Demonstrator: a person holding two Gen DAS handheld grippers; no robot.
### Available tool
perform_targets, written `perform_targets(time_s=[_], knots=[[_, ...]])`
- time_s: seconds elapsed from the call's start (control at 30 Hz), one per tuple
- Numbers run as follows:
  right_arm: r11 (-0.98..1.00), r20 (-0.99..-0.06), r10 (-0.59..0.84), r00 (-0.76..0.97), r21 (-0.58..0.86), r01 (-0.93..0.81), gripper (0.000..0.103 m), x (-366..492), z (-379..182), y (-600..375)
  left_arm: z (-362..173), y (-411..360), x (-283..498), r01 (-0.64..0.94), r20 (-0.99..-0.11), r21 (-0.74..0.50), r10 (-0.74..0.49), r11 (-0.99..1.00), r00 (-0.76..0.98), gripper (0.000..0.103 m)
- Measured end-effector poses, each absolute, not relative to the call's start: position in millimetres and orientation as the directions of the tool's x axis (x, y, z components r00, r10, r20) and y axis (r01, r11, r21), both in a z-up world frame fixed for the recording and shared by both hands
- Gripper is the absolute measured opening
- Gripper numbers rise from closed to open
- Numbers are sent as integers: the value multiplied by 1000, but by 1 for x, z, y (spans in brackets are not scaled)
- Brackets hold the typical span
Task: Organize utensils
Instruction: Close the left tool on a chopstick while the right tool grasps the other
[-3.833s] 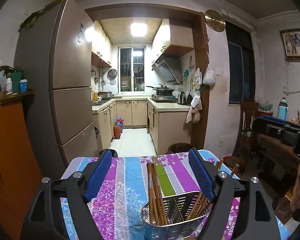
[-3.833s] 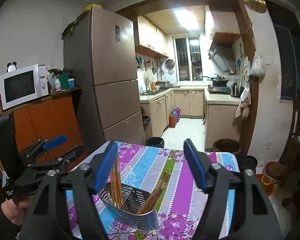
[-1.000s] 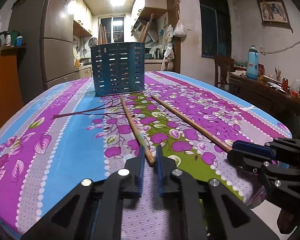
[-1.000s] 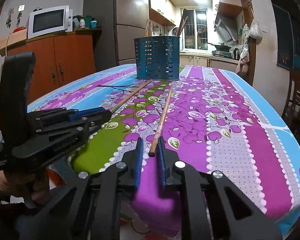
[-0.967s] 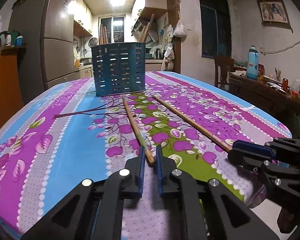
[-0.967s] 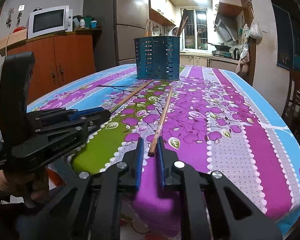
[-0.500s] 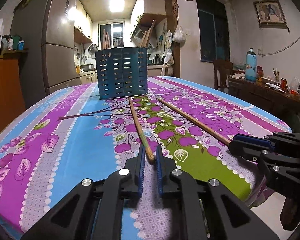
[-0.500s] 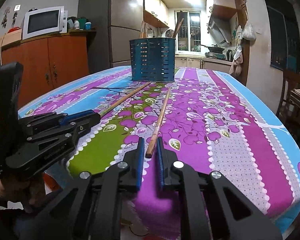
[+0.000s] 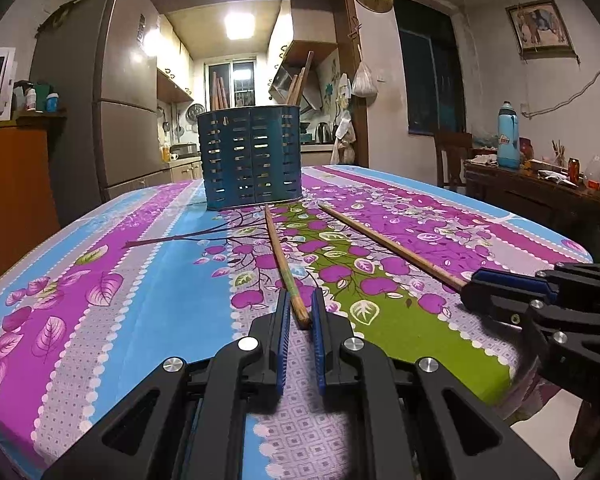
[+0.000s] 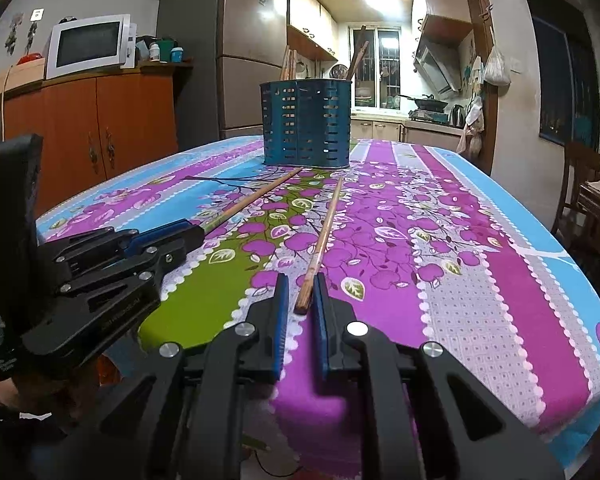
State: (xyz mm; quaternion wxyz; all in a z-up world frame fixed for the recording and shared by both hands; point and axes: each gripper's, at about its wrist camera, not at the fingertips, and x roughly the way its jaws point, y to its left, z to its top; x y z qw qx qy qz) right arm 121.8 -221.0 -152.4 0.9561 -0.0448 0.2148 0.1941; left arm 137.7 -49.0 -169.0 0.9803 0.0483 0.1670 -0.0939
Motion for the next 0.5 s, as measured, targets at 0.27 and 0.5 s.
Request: perform_targets(time_s=[0.27, 0.5], knots=[[924, -419, 354, 836, 17, -383, 11, 122, -154, -222, -170, -52, 139, 192, -329, 62, -161, 979, 930, 12], [926, -411, 346, 843, 5, -377, 11, 118, -155, -220, -171, -52, 138, 186, -330, 54, -159, 981, 930, 11]])
